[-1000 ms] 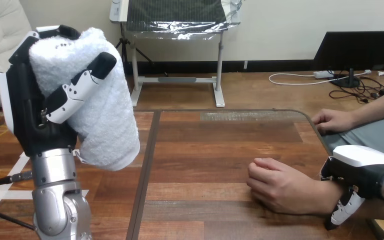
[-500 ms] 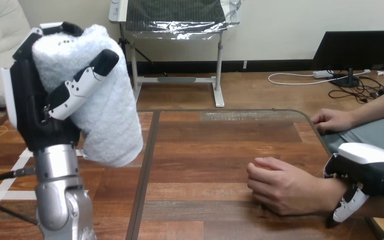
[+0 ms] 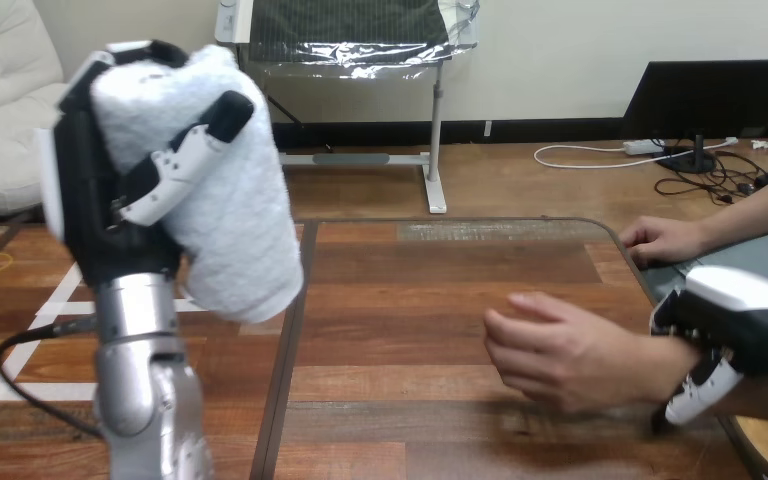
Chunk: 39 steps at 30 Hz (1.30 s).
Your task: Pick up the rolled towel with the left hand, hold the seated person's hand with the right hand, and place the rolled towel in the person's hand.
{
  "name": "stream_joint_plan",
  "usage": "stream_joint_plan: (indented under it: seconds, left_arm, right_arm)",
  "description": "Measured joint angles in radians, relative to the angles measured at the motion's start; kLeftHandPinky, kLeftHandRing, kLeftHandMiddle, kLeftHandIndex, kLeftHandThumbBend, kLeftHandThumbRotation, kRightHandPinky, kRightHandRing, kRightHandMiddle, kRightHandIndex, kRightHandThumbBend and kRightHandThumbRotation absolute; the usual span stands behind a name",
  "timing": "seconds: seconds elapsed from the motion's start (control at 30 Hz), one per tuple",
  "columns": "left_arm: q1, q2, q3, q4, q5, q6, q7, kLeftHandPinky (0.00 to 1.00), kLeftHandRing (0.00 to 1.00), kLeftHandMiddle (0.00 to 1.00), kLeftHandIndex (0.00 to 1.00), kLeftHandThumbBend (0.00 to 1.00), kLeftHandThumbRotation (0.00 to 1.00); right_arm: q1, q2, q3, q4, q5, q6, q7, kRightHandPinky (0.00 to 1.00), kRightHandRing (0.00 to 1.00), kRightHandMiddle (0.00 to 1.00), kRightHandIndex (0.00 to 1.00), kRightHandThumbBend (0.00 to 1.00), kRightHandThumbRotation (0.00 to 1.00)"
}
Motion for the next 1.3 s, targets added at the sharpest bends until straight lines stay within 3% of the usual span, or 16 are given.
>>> stream_joint_plan:
  seconds: [0.3,0.73,1.3]
  left_arm:
    - [-0.055,-0.016,0.001,0.124,0.028,-0.022,0.02,0.29,0.36,0.4,0.4,0.69,0.0]
    - [-0.151,-0.016,0.003,0.385,0.096,-0.088,0.071,0.31,0.37,0.42,0.41,0.72,0.0]
    - [-0.247,-0.022,0.004,0.694,0.115,-0.139,0.087,0.37,0.41,0.43,0.43,0.74,0.0]
  right_arm:
    - [-0.001,-0.012,-0.024,-0.038,0.033,0.013,0.017,0.25,0.29,0.36,0.38,0.83,0.1]
    - [-0.005,-0.024,-0.049,-0.1,0.075,0.042,0.048,0.29,0.33,0.39,0.4,0.85,0.21]
    - [-0.024,-0.024,-0.056,-0.136,0.095,0.059,0.062,0.28,0.33,0.39,0.4,0.87,0.18]
